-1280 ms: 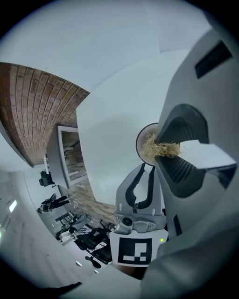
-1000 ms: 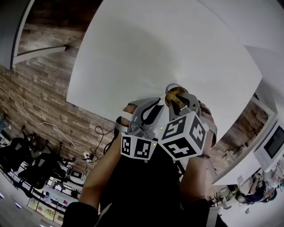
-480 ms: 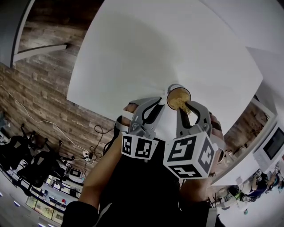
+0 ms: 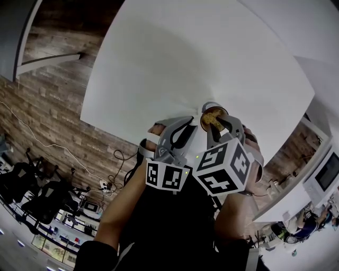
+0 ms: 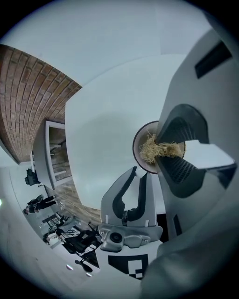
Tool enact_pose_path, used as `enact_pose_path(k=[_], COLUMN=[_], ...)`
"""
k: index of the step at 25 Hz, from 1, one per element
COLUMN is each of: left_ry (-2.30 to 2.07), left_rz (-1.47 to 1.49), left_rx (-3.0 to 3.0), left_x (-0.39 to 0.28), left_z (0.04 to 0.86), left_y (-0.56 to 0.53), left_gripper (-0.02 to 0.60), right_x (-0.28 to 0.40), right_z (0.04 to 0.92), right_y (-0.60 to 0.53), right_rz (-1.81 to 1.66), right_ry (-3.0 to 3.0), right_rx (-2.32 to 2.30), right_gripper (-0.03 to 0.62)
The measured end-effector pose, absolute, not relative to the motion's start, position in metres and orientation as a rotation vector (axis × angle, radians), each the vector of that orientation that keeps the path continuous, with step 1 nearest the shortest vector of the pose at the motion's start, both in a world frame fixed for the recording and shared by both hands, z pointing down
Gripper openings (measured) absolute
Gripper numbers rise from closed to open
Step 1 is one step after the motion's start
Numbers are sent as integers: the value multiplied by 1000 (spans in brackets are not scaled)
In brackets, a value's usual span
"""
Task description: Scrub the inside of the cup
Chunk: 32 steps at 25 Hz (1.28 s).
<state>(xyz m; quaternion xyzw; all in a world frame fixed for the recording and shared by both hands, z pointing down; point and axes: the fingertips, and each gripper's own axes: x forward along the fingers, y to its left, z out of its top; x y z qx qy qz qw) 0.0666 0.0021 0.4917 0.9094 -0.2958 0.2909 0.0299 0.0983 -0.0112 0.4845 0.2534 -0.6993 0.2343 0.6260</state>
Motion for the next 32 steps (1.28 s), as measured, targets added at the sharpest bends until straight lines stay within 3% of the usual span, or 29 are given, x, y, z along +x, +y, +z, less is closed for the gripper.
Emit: enact_pose_path(k=[9,32], left_ry=[-913,-873], left_rz=[912,886], left_rx=[2804,2770], left_x=[66,63], left_z=[493,492], left_y=[2,1], left_gripper=[66,73], right_x=[94,106], right_z=[497,417], right_y=[-23,-21], right_rz=[470,347], right_ry=[-1619,-1815], right_rx=[636,1138], right_gripper=[55,55])
